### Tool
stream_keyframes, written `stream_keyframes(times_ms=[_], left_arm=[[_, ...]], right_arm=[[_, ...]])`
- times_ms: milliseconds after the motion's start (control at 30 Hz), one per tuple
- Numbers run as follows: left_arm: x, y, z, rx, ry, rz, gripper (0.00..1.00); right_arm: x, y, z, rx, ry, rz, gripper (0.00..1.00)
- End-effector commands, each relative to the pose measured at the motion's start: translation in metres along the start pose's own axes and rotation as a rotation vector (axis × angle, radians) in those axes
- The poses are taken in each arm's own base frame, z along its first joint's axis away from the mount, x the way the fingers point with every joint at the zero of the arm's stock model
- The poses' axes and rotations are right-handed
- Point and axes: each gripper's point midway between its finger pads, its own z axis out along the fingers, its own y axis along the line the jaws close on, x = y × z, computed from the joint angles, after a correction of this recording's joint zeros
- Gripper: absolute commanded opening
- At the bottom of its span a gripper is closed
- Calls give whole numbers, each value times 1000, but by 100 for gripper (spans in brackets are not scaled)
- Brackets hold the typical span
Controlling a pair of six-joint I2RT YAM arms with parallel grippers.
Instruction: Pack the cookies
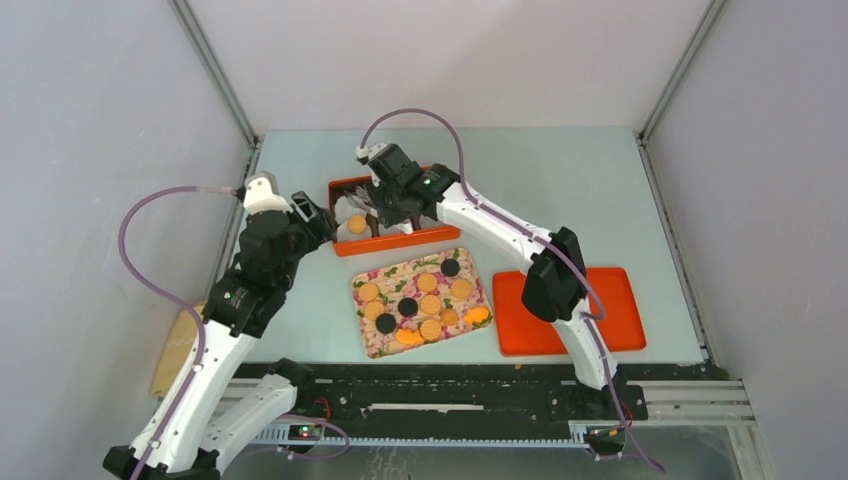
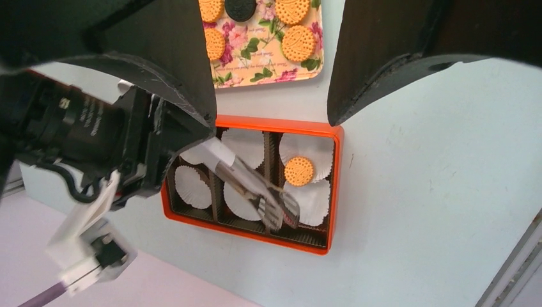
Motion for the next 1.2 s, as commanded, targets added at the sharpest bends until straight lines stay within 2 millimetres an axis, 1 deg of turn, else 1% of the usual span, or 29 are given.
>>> stream_keyframes(times_ms=[0, 67, 133, 200, 300, 367, 467, 500, 533, 633, 733, 833, 933, 1067, 1167], left_arm=[[2, 4, 0, -15, -2, -1, 69], [3, 4, 2, -13, 3, 1, 69], [5, 2, 3, -8, 8, 1, 69], [5, 0, 4, 1, 10, 2, 69], [3, -2, 3, 16, 6, 8, 69], [3, -5, 4, 27, 9, 10, 69], [8, -10, 9, 49, 21, 8, 69], [10, -12, 12, 56, 26, 7, 69], [13, -14, 14, 66, 32, 6, 69], [20, -19, 20, 85, 58, 3, 69], [26, -26, 23, 112, 76, -11, 69], [30, -30, 25, 132, 88, -22, 69], [32, -31, 25, 141, 95, -23, 69], [32, -31, 22, 147, 92, -21, 69], [32, -29, 20, 142, 92, -17, 69]], right_arm=[[-40, 5, -17, -46, -122, 7, 23], [-38, 3, -16, -36, -113, 3, 23], [-34, -1, -22, -10, -104, 6, 23], [-34, -2, -39, 6, -123, 9, 23], [-23, 1, -70, 3, -154, 4, 23], [-11, 4, -95, 5, -168, 4, 22], [13, 11, -130, 18, -180, -12, 19], [26, 14, -138, 19, -178, -27, 18], [32, 17, -154, 14, -194, -29, 18], [61, 28, -171, -6, -158, -30, 17], [89, 31, -179, -2, -116, -26, 18], [117, 33, -176, 10, -60, -15, 19], [141, 33, -170, 28, -14, -18, 21], [162, 33, -167, 55, 42, -33, 25], [174, 37, -168, 54, 72, -39, 26]])
